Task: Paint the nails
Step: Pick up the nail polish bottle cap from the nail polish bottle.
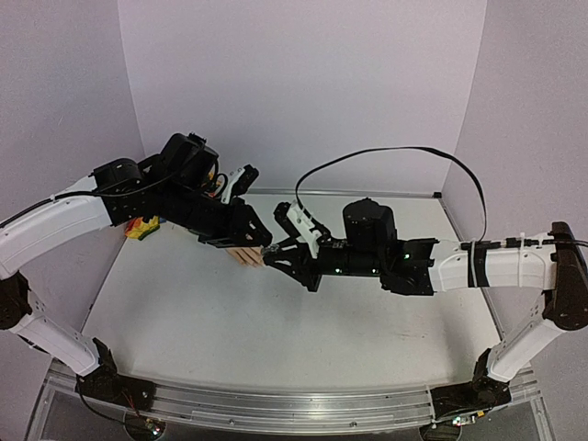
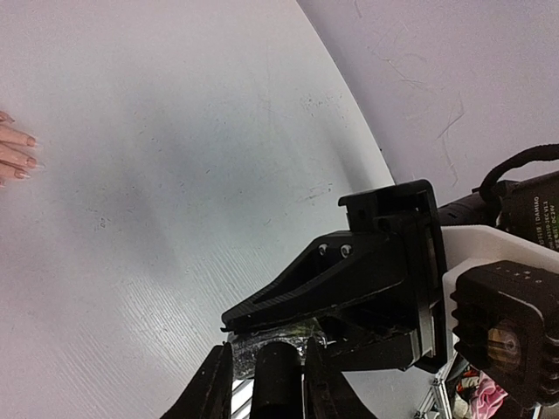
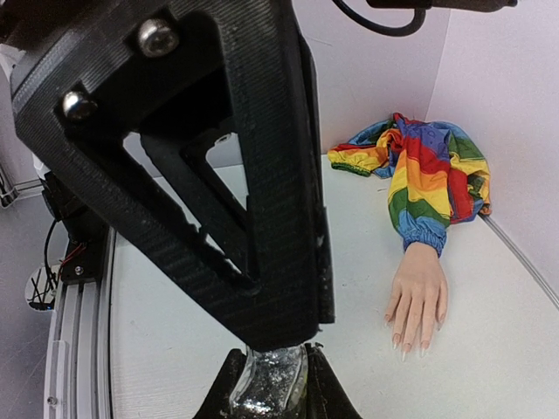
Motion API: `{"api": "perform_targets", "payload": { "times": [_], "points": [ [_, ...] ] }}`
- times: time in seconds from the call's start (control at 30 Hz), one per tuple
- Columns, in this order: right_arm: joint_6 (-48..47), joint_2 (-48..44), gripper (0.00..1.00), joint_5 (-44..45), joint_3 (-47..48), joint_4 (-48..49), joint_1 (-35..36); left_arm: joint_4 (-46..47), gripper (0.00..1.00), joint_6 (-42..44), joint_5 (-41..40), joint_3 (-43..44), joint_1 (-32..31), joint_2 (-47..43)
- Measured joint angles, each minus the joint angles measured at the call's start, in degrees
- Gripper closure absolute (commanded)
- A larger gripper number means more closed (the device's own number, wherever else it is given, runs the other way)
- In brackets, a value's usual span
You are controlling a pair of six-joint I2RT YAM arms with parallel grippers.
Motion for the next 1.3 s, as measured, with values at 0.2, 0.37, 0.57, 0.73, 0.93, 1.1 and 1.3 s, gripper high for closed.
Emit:
{"api": "perform_targets", "payload": {
  "times": [0.2, 0.37, 0.57, 0.73, 0.93, 1.1, 1.3],
  "points": [
    [0.0, 0.0, 1.00, 0.0, 0.0, 0.0, 0.0, 0.0, 0.81, 0.0, -0.2, 0.0, 0.0, -0.2],
    [0.0, 0.0, 1.00, -0.1, 0.0, -0.1, 0.0, 0.0, 0.91, 0.1, -0.1, 0.0, 0.0, -0.4],
    [0.0, 0.0, 1.00, -0.2, 0.0, -0.1, 0.0, 0.0, 0.97, 0.0, -0.3, 0.0, -0.1, -0.5],
    [-0.2, 0.0, 1.00, -0.5, 0.0, 0.0, 0.0, -0.1, 1.00, 0.0, -1.0, 0.0, -0.3, -0.7],
    [-0.4, 0.1, 1.00, -0.3, 0.0, 0.7, 0.0, -0.6, 1.00, -0.7, -1.5, 0.3, -0.3, -1.1],
    [-1.8, 0.3, 1.00, 3.0, 0.0, 1.4, 0.6, -0.7, 1.00, -2.9, -2.1, 0.3, -0.3, -1.2],
    [-7.6, 2.4, 1.00, 16.2, -0.5, 5.7, 4.2, -2.1, 1.00, -7.3, -4.9, 0.8, -0.2, -0.9]
  ]
}}
